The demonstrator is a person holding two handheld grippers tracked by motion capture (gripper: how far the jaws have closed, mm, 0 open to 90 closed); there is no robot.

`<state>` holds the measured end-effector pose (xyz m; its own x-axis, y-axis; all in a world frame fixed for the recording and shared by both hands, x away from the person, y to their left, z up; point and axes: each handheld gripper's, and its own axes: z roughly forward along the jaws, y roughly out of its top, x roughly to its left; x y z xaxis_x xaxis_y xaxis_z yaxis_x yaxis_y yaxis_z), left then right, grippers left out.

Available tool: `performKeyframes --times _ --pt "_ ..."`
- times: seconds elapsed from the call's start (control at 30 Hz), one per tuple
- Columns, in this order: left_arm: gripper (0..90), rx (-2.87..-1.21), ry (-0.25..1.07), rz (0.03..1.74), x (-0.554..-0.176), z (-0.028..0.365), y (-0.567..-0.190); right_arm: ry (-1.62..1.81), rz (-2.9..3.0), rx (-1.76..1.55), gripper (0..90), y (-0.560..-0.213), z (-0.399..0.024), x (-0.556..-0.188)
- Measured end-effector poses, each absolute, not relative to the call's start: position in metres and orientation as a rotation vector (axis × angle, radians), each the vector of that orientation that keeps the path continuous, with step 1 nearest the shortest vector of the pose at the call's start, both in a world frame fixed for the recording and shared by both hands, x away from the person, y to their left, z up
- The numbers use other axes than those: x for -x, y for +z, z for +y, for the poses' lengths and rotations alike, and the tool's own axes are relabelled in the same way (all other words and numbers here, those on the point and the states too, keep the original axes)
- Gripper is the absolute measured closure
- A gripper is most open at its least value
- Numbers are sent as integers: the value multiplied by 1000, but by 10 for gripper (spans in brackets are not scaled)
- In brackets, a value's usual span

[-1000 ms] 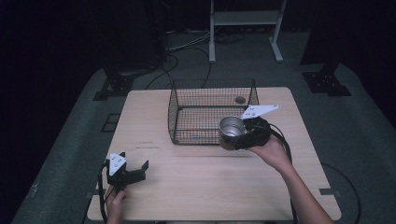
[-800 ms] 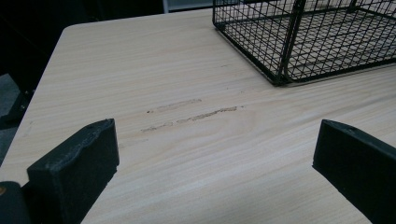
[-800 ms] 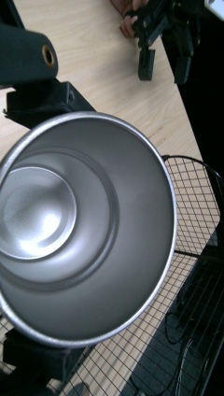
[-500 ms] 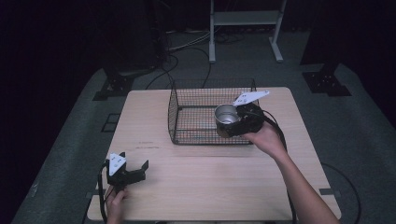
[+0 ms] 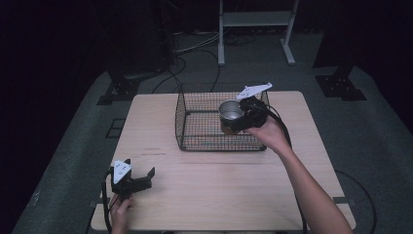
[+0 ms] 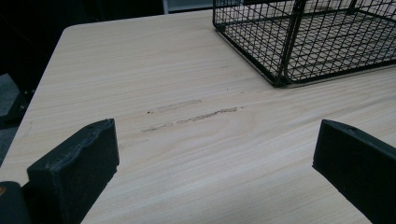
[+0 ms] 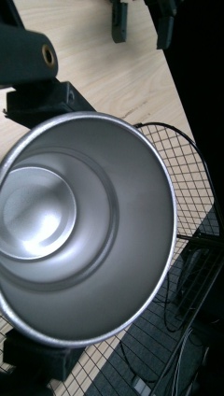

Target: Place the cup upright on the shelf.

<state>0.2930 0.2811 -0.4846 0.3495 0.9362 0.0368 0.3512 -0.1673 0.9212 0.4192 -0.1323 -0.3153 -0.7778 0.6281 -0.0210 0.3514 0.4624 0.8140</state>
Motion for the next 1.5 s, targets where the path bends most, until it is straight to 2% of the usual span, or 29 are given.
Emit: performKeyframes --times 0.87,1.5 --pt "0 -1708 809 1156 -293 281 -484 1195 2405 -913 177 -308 -113 -466" --pt "0 -1712 807 1155 -292 282 -484 1150 2427 -988 175 -336 -105 -500"
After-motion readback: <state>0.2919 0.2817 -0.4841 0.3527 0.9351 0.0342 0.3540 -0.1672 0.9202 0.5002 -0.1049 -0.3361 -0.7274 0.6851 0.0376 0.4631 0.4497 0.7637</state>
